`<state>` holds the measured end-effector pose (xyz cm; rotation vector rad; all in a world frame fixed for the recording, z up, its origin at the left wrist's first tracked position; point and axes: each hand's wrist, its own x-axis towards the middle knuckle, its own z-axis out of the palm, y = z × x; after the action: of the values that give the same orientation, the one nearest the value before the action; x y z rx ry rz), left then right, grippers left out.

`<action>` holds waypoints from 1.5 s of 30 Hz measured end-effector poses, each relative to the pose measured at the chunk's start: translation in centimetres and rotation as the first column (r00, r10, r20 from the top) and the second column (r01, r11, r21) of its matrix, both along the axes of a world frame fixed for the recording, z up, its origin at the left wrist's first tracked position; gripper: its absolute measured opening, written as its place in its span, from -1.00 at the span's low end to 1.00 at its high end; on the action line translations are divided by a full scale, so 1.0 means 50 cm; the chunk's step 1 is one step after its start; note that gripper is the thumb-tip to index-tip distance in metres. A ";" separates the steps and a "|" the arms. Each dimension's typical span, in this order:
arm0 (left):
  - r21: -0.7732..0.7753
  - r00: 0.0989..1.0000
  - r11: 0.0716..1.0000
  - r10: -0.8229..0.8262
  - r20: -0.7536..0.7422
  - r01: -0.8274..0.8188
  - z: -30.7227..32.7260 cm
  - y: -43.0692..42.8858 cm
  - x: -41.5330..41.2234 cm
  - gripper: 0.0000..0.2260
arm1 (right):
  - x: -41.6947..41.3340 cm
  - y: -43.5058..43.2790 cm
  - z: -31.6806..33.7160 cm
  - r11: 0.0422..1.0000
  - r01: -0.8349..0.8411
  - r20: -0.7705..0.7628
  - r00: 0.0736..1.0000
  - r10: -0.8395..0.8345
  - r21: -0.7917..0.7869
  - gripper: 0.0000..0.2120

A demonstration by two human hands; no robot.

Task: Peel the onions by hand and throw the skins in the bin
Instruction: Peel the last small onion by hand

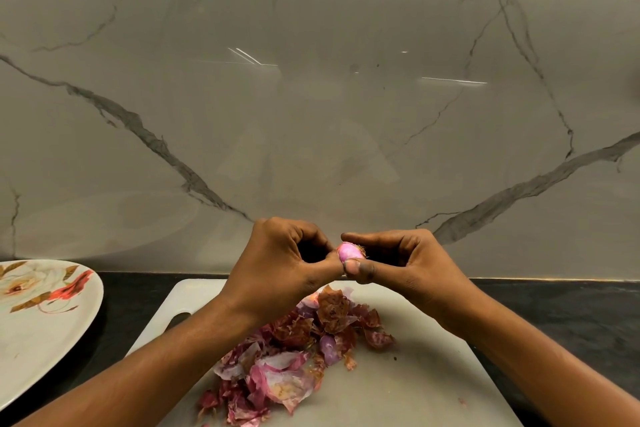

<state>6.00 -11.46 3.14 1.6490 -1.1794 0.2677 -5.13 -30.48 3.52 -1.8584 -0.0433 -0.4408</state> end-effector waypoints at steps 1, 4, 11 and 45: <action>0.005 1.000 1.000 0.004 0.007 -0.004 -0.001 0.000 0.001 -0.84 | 0.000 0.001 0.000 1.000 -0.001 0.000 1.000 0.001 -0.004 -0.53; 0.000 1.000 1.000 0.010 -0.008 -0.010 -0.001 -0.002 0.000 -0.82 | 0.000 0.001 0.001 1.000 -0.011 -0.002 1.000 0.011 0.002 -0.53; -0.040 0.992 0.999 0.031 -0.125 -0.036 0.001 -0.005 0.014 -0.92 | -0.003 -0.002 0.009 0.992 -0.059 0.001 0.998 0.059 0.110 -0.58; -0.051 0.957 0.989 -0.148 -0.251 0.140 -0.008 -0.005 0.014 -0.63 | 0.008 -0.018 0.009 0.918 -0.108 0.001 0.993 0.116 0.382 -0.59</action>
<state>6.68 -11.70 2.73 1.5096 -1.0862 -0.0178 -4.75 -31.39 3.98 -1.4667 -0.0452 -0.3225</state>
